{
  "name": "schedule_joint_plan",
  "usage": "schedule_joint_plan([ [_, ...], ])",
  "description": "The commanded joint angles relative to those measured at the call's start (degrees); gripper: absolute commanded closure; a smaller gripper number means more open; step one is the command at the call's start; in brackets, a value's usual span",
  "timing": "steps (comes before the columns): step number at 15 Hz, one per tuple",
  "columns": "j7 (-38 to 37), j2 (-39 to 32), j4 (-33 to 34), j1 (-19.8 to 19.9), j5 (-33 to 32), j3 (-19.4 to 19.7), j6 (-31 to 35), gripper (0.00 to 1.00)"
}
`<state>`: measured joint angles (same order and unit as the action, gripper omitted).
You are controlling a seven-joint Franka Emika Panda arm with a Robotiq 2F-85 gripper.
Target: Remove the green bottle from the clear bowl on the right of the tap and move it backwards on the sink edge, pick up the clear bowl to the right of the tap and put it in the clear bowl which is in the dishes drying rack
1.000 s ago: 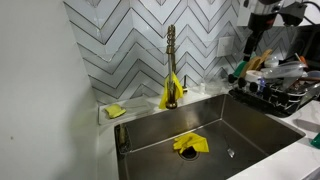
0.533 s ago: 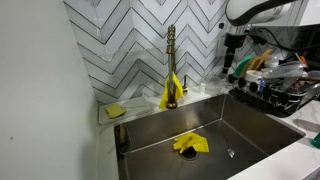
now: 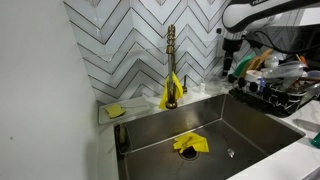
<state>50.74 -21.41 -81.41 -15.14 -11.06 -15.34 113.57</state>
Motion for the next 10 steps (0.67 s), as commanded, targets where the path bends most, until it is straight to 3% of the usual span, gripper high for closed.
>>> schedule_joint_plan([
  [1, 1.0, -6.4, 4.5, -2.0, -5.1, 1.1, -0.3, 0.00],
  [5, 2.6, -12.4, 9.8, -4.3, -11.0, 2.1, 1.1, 0.00],
  [10, 4.3, -19.2, 16.6, -6.8, -12.8, 3.0, 0.9, 0.00],
])
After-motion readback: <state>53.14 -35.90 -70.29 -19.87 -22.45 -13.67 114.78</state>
